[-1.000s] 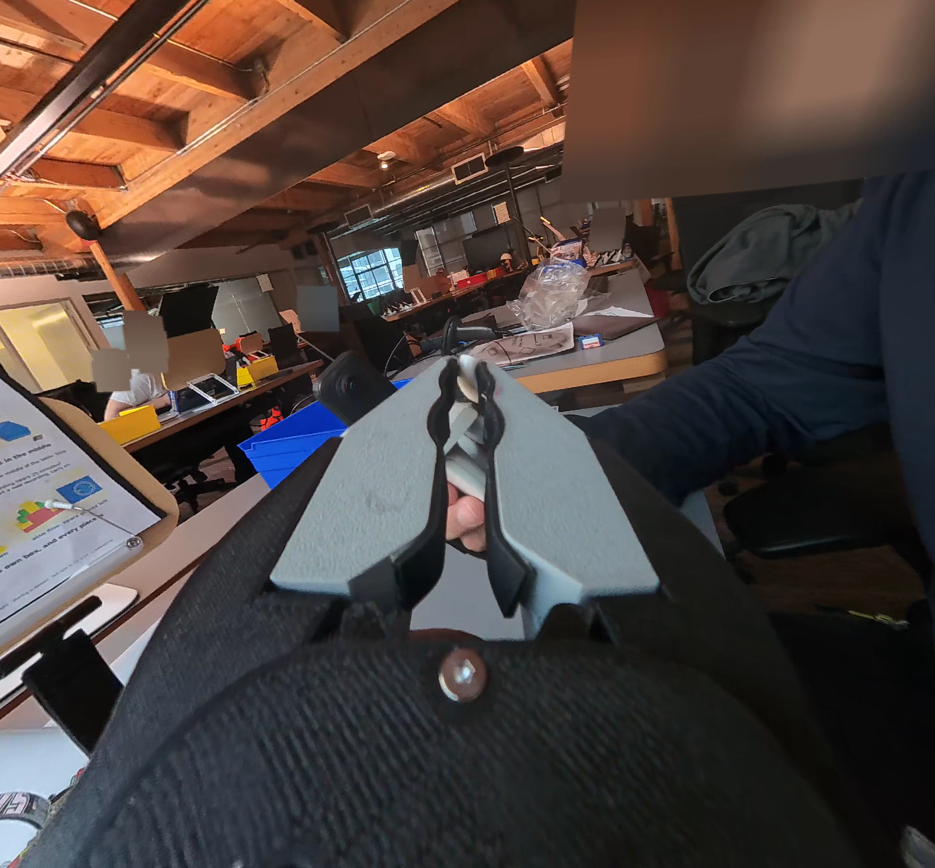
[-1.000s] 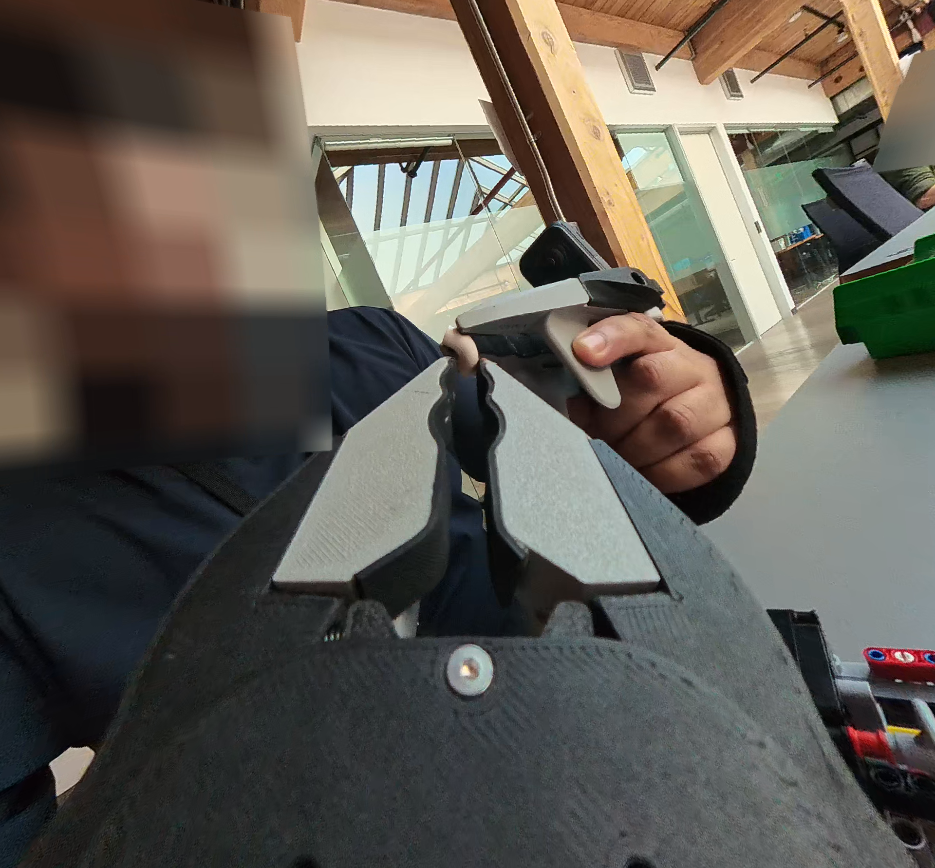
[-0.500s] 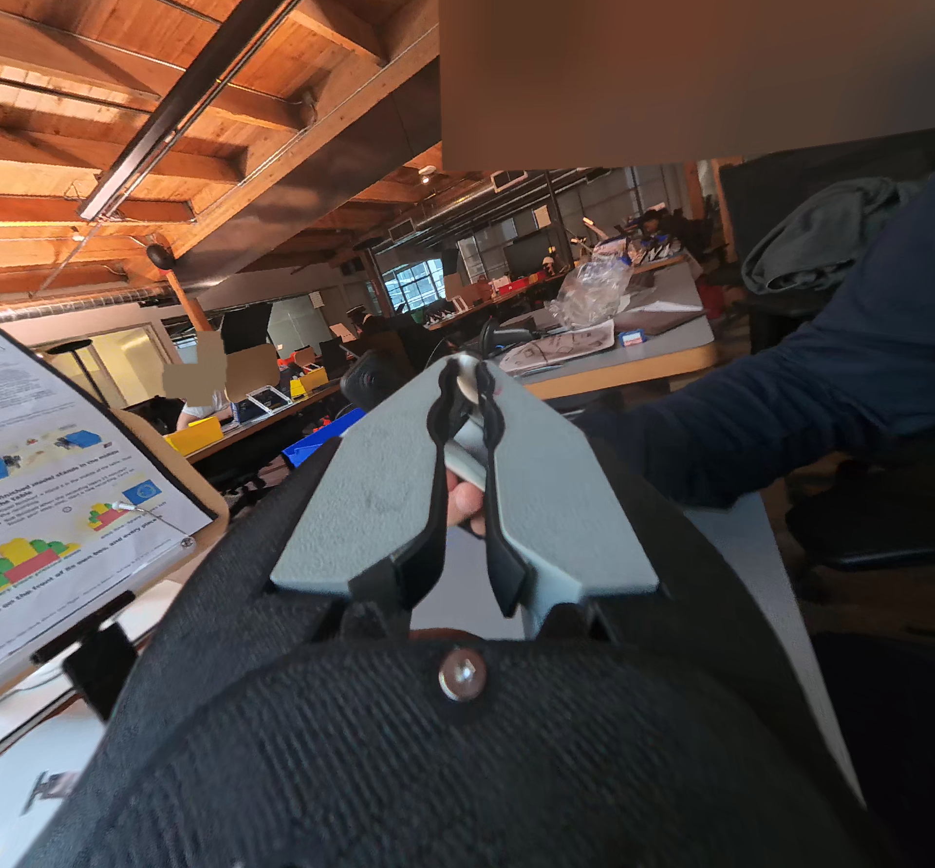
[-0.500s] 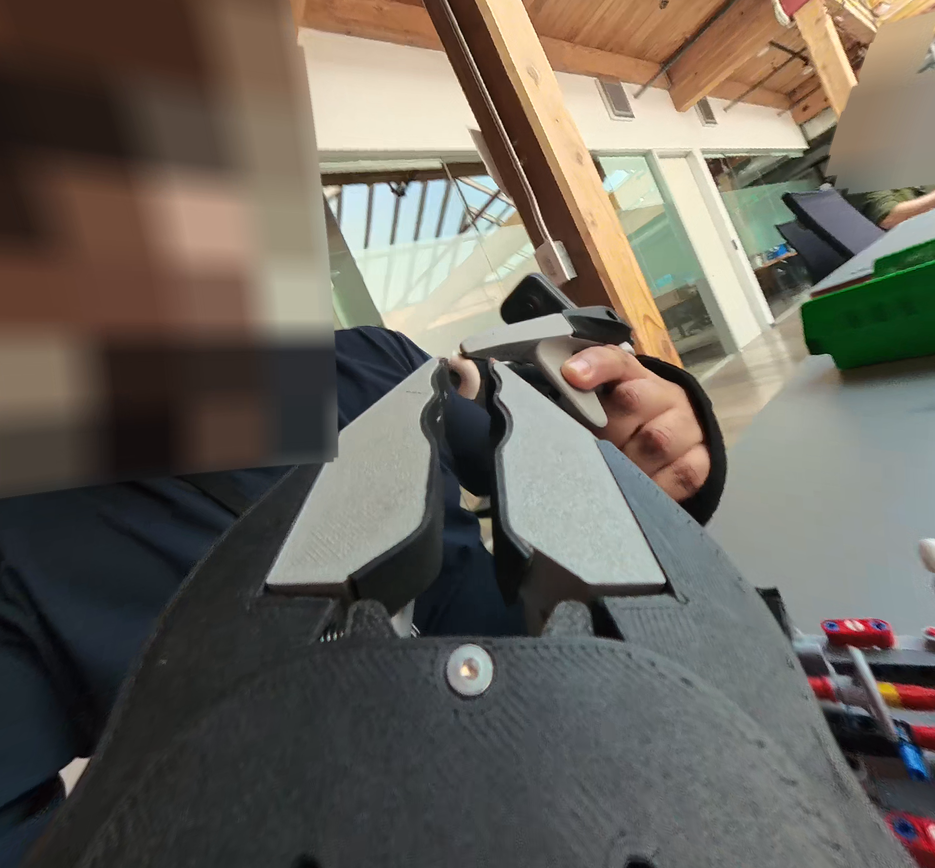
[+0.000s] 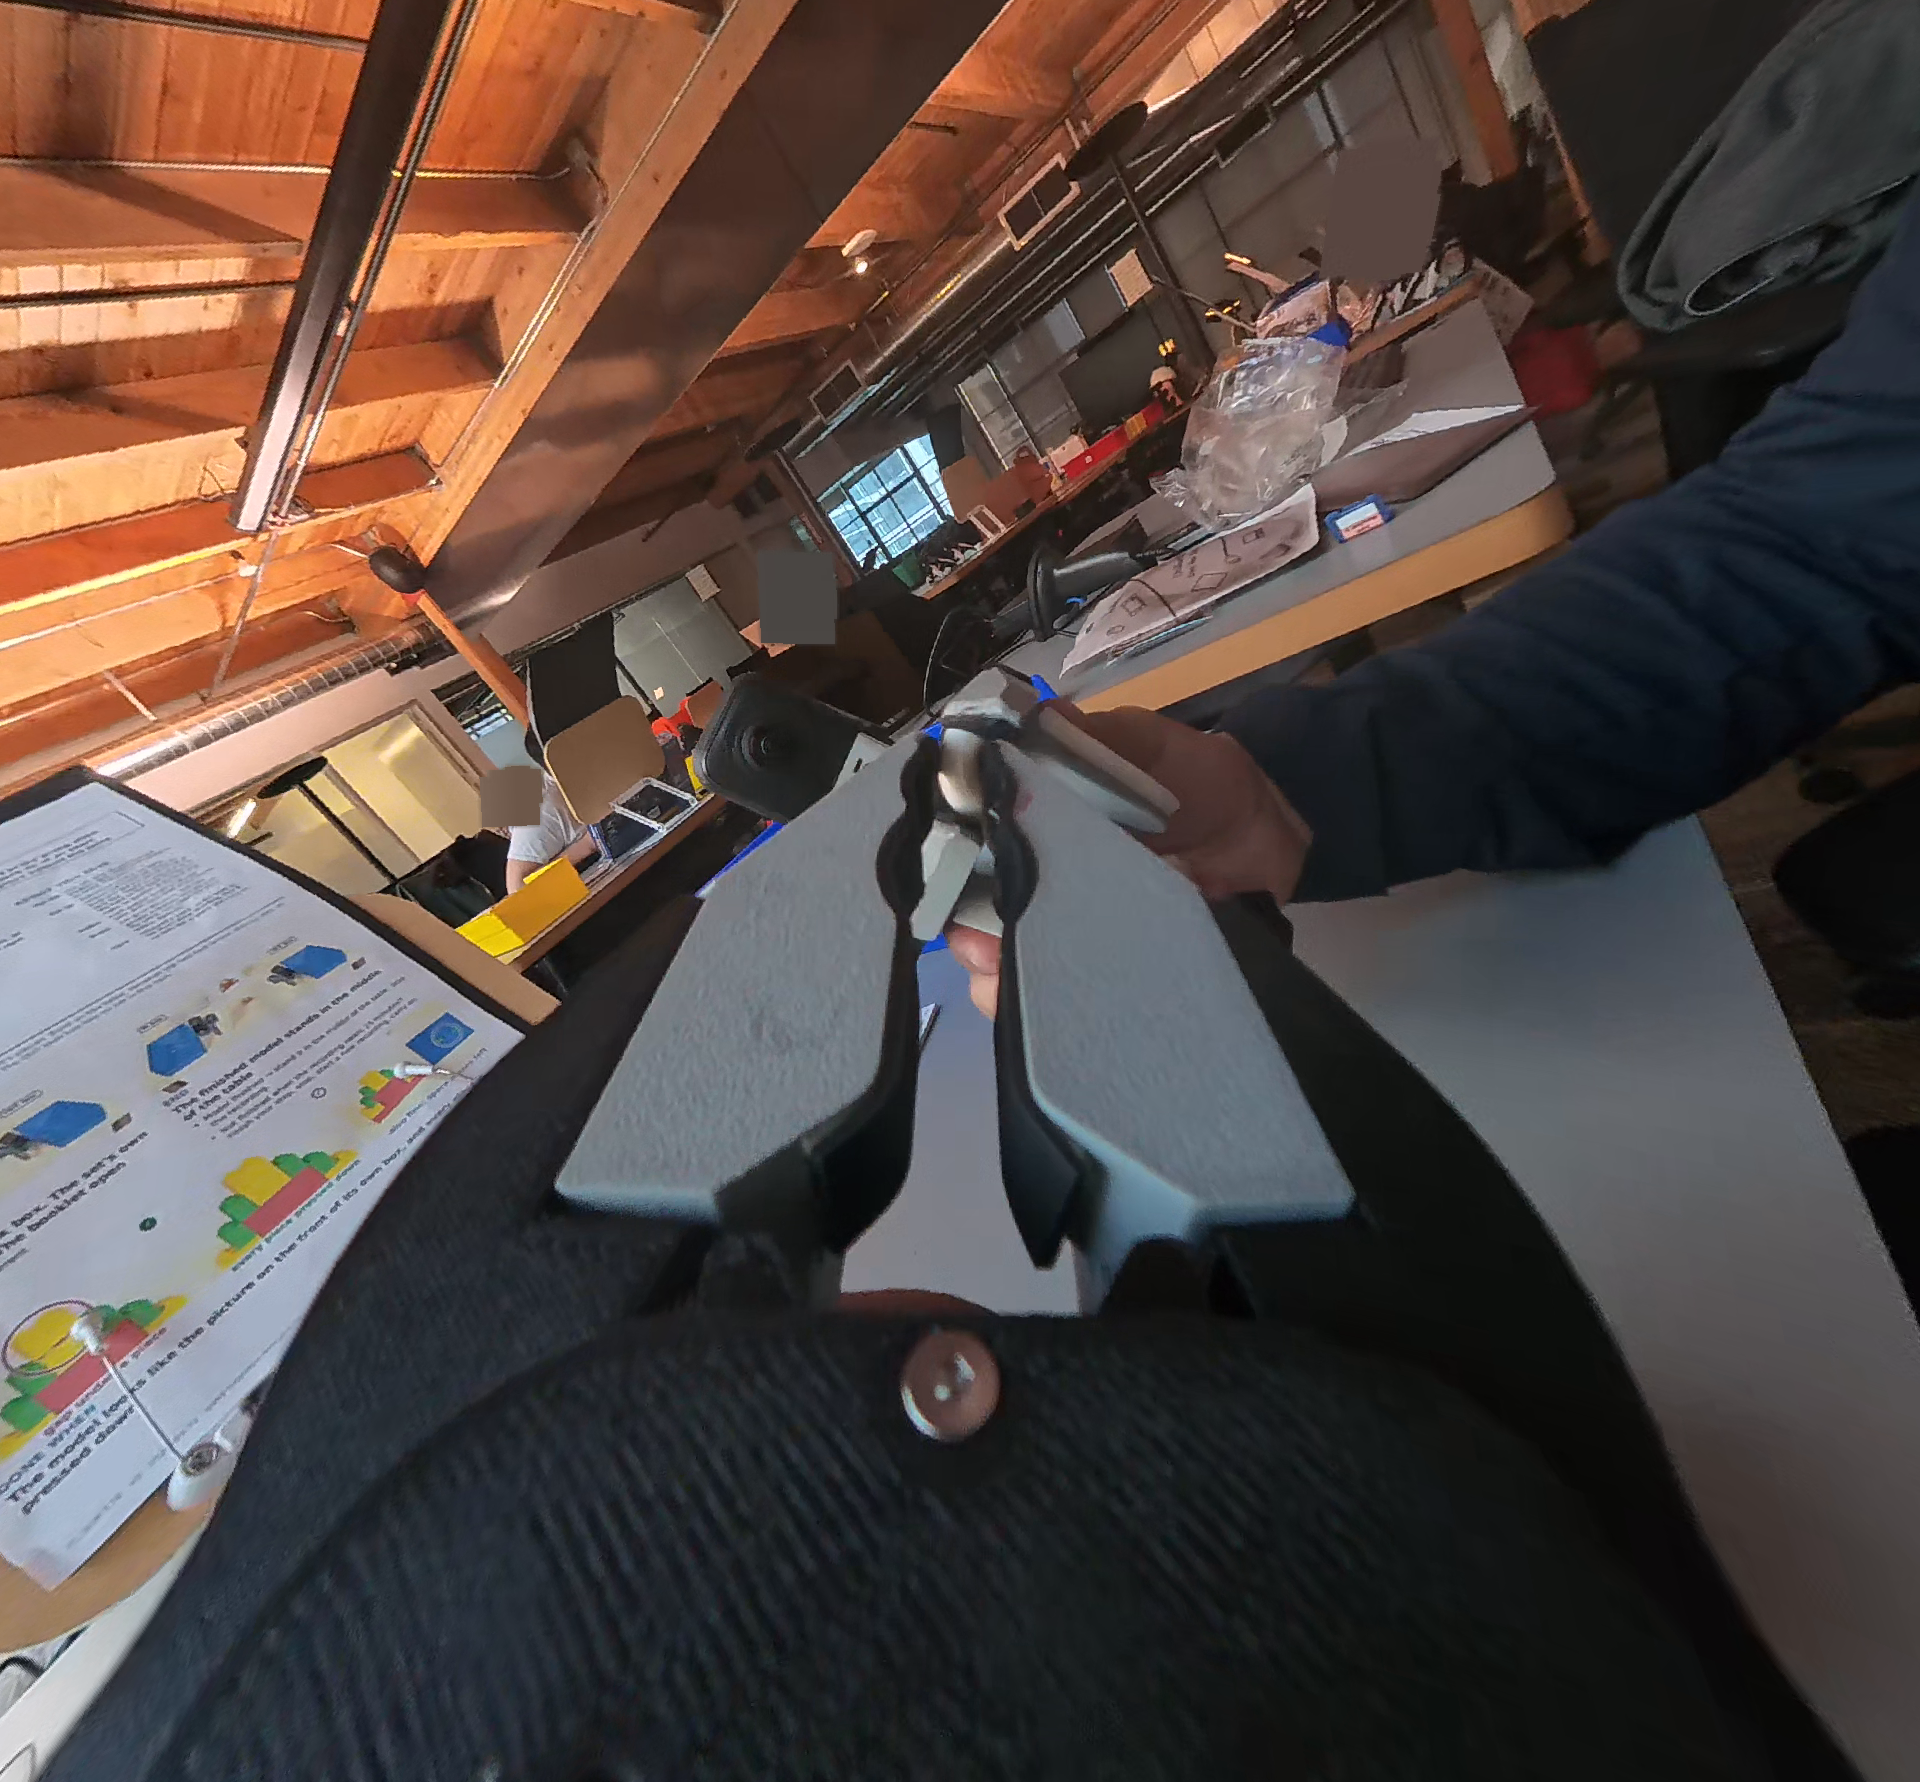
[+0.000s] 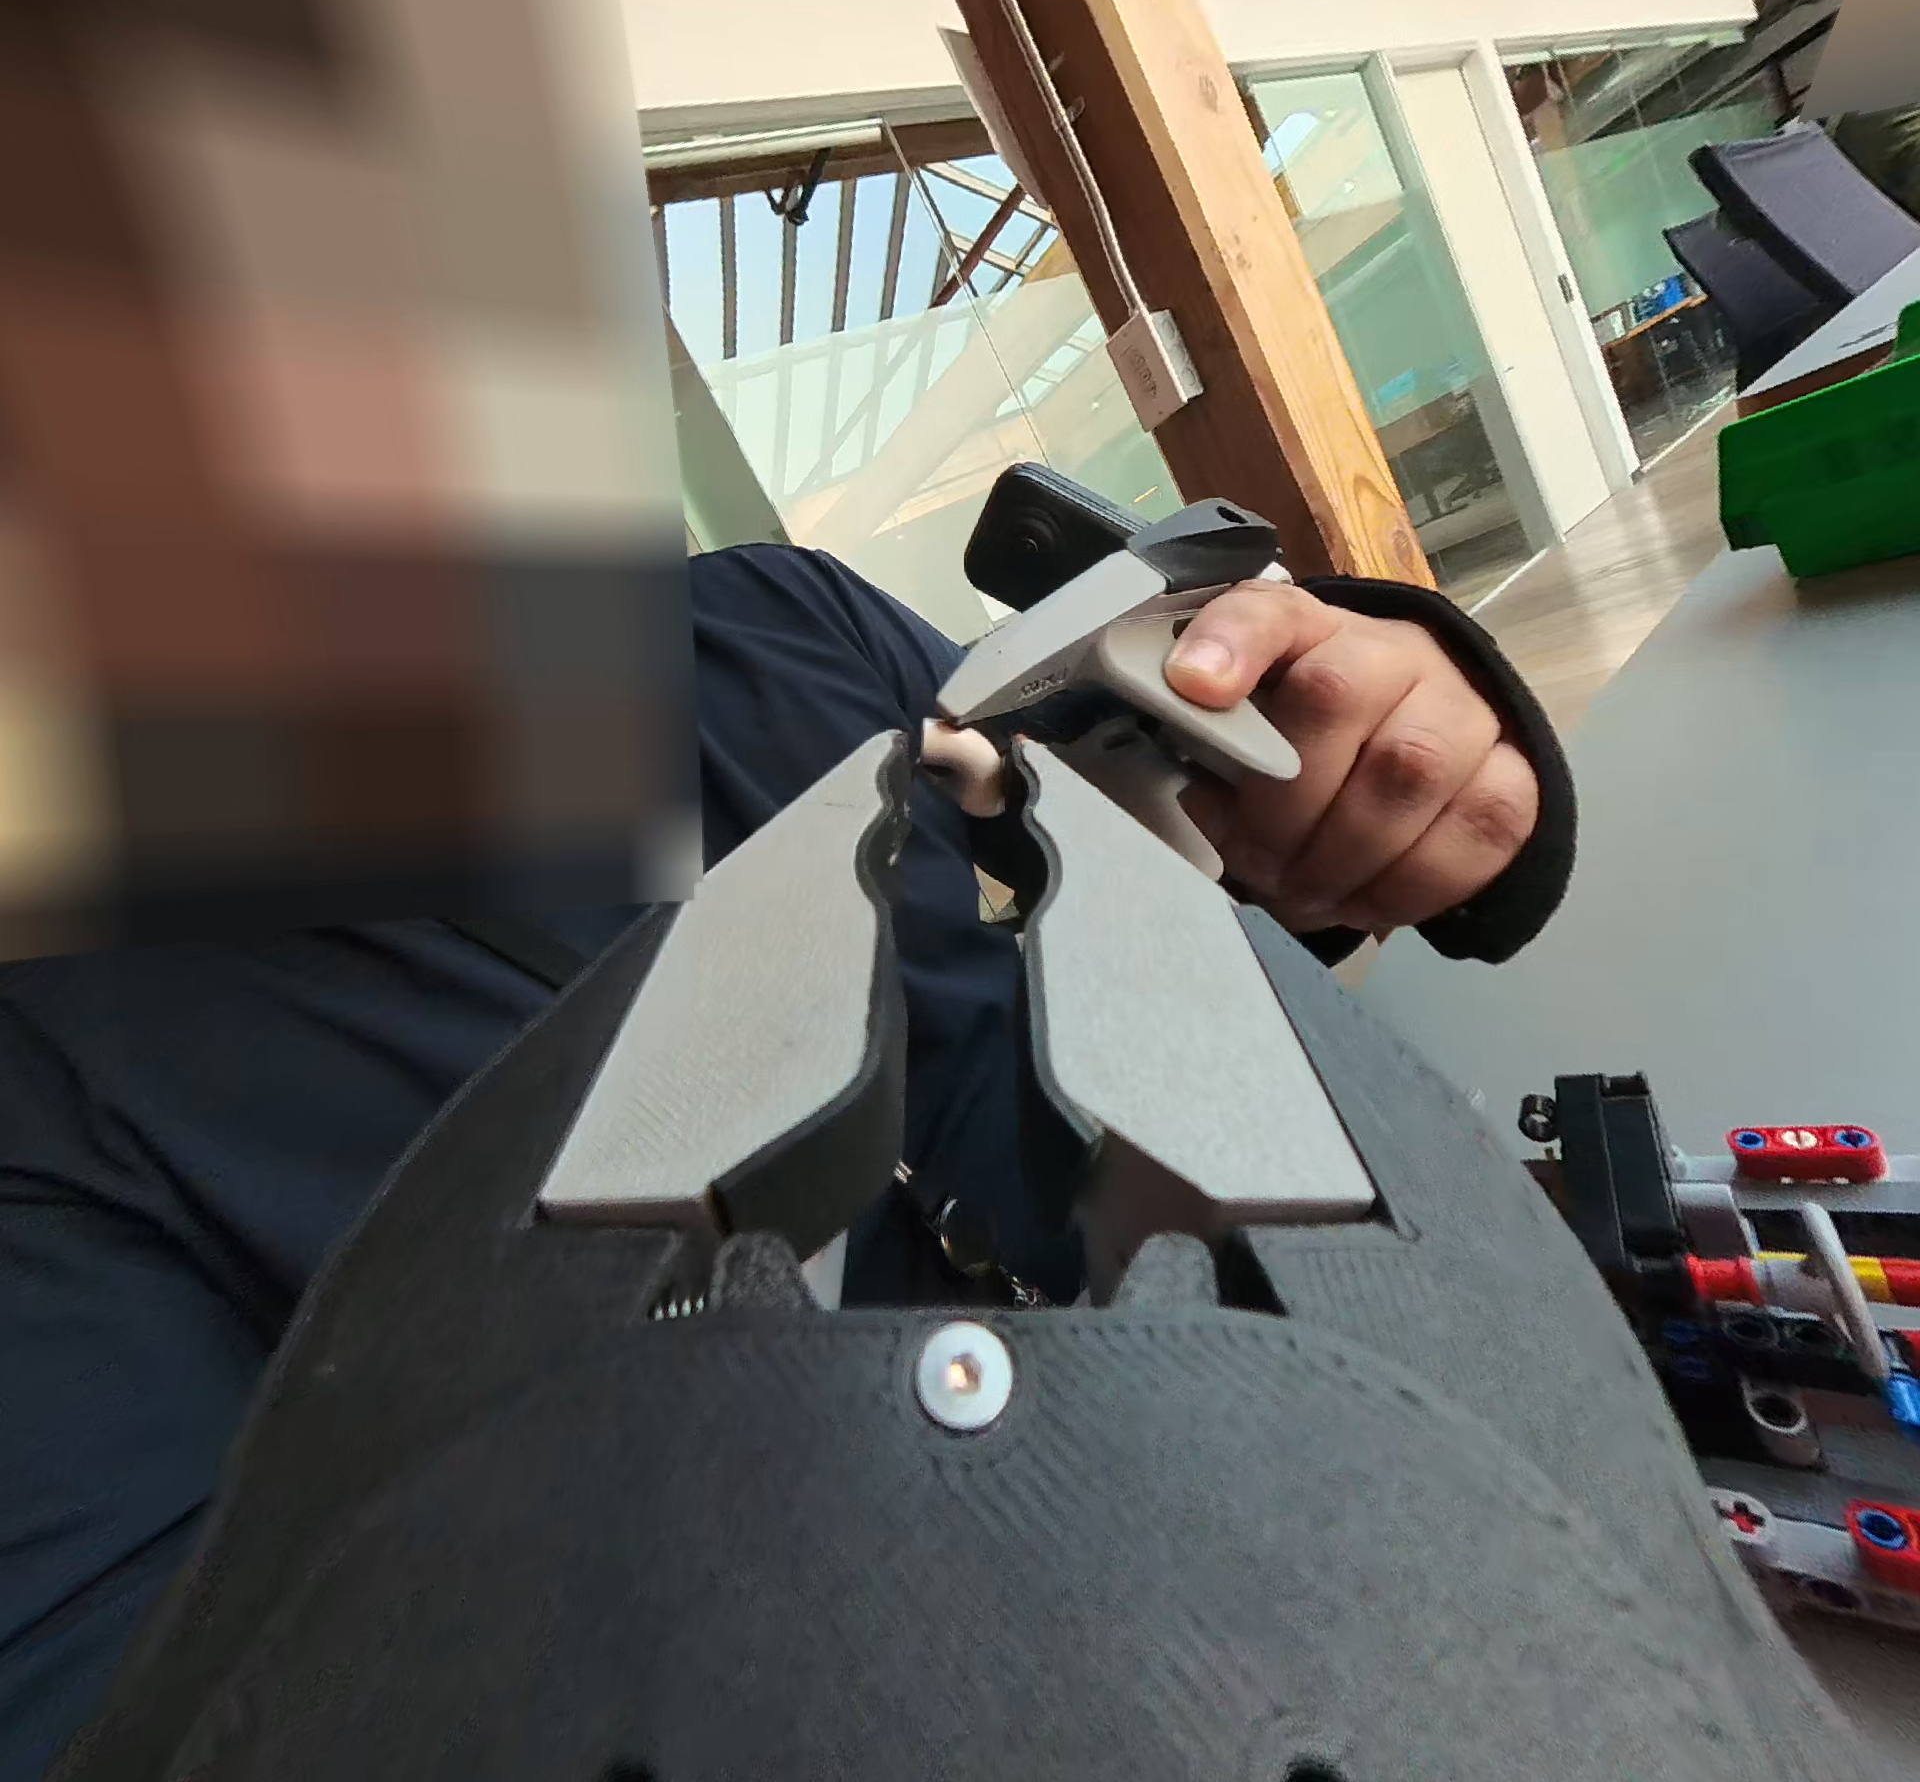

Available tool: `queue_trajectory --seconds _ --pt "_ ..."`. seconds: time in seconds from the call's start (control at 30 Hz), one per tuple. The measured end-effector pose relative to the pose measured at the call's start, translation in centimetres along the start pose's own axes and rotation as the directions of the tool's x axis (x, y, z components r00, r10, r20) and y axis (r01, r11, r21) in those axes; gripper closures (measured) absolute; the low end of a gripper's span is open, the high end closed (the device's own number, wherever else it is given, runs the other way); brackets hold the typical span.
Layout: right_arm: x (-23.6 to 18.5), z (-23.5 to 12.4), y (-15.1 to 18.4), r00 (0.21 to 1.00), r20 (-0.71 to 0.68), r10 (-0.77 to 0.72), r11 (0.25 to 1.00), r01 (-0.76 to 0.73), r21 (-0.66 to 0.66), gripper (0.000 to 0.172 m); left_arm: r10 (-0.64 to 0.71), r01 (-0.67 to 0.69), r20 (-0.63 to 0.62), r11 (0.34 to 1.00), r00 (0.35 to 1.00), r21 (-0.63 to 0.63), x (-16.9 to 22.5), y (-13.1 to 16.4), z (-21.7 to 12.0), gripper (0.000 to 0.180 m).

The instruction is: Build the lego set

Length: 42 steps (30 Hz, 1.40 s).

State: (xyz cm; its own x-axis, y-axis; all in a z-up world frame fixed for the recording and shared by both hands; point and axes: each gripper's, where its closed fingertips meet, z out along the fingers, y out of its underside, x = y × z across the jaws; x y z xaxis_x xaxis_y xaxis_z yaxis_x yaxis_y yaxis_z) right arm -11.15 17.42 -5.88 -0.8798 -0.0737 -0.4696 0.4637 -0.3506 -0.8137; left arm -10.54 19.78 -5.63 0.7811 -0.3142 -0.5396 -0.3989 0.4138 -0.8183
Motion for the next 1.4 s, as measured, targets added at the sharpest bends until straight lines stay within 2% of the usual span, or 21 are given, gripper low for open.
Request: queue_trajectory --seconds 0.2,0.33,0.47,0.57,0.6,0.67,0.73,0.8,0.87,0.93,1.0,1.1,1.17,1.27,1.3,1.33,1.4 --pt "0.6 -0.8 -0.2 0.998 0.007 0.062 0.998 -0.062 0.03 0.15 0.015 -0.014 0.027 1.0 1.0 -0.027 -0.4 1.1 -0.1 0.176" --pt "1.5 -1.0 -0.1 0.995 -0.017 0.097 0.995 -0.096 0.041 0.158 0.02 -0.018 0.043 0.999 0.999 -0.038 -0.4 1.6 -0.3 0.176" --pt "2.0 -1.2 0.0 0.992 -0.037 0.121 0.992 -0.119 0.041 0.159 0.037 -0.034 0.066 0.998 0.997 -0.055 -0.6 2.0 -0.5 0.176" --pt "2.4 -1.6 -0.2 0.989 -0.074 0.13 0.991 -0.127 0.047 0.16 0.0 0.005 0.075 0.997 0.997 -0.076 -0.9 2.5 -0.6 0.176" --pt "2.5 -2.0 -0.4 0.988 -0.089 0.125 0.991 -0.121 0.053 0.16 -0.015 0.021 0.081 0.997 0.997 -0.074 -1.1 2.5 -0.8 0.177" --pt "2.7 -2.9 -1.0 0.984 -0.137 0.111 0.993 -0.103 0.066 0.159 -0.046 0.053 0.104 0.996 0.993 -0.068 -1.6 2.3 -1.4 0.168" --pt "3.8 -4.4 -1.0 0.96 -0.267 0.08 0.997 -0.074 0.034 0.16 -0.053 0.064 0.135 0.995 0.989 -0.076 -2.4 2.2 -2.4 0.165" --pt "6.4 -7.1 0.3 0.855 -0.518 -0.01 0.994 -0.05 -0.102 0.16 -0.043 0.064 0.19 0.992 0.981 -0.107 -3.7 2.1 -4.1 0.165" --pt "9.1 -11.1 2.3 0.656 -0.737 -0.16 0.952 -0.095 -0.291 0.16 -0.058 0.094 0.23 0.984 0.972 -0.149 -4.9 2.4 -6.1 0.166" --pt "10.7 -15.0 4.6 0.466 -0.819 -0.335 0.858 -0.208 -0.47 0.16 -0.084 0.141 0.256 0.967 0.963 -0.214 -5.6 3.3 -8.1 0.165" --pt "11.4 -17.7 6.7 0.356 -0.818 -0.452 0.754 -0.339 -0.563 0.16 -0.115 0.204 0.292 0.934 0.949 -0.293 -5.9 4.4 -10.0 0.165" --pt "11.8 -18.3 8.1 0.312 -0.776 -0.549 0.664 -0.402 -0.631 0.159 -0.17 0.324 0.367 0.852 0.914 -0.411 -5.6 6.5 -12.4 0.165" --pt "12.0 -17.2 7.0 0.272 -0.728 -0.63 0.651 -0.327 -0.685 0.159 -0.309 0.485 0.401 0.732 0.862 -0.478 -4.2 8.3 -13.0 0.164" --pt "11.4 -14.0 3.7 0.167 -0.601 -0.782 0.597 -0.079 -0.798 0.16 -0.556 0.675 0.401 0.479 0.728 -0.562 -0.7 10.3 -12.0 0.153" --pt "10.9 -13.0 2.9 0.119 -0.56 -0.82 0.563 -0.011 -0.826 0.159 -0.603 0.704 0.398 0.439 0.691 -0.558 -0.3 10.3 -11.1 0.153" --pt "10.5 -12.2 2.3 0.062 -0.521 -0.851 0.523 0.038 -0.851 0.16 -0.636 0.72 0.385 0.427 0.669 -0.547 -0.1 10.1 -9.9 0.153" --pt "9.7 -11.0 2.2 -0.001 -0.446 -0.895 0.445 0.089 -0.891 0.16 -0.662 0.737 0.374 0.426 0.649 -0.525 -0.8 9.6 -7.6 0.151"
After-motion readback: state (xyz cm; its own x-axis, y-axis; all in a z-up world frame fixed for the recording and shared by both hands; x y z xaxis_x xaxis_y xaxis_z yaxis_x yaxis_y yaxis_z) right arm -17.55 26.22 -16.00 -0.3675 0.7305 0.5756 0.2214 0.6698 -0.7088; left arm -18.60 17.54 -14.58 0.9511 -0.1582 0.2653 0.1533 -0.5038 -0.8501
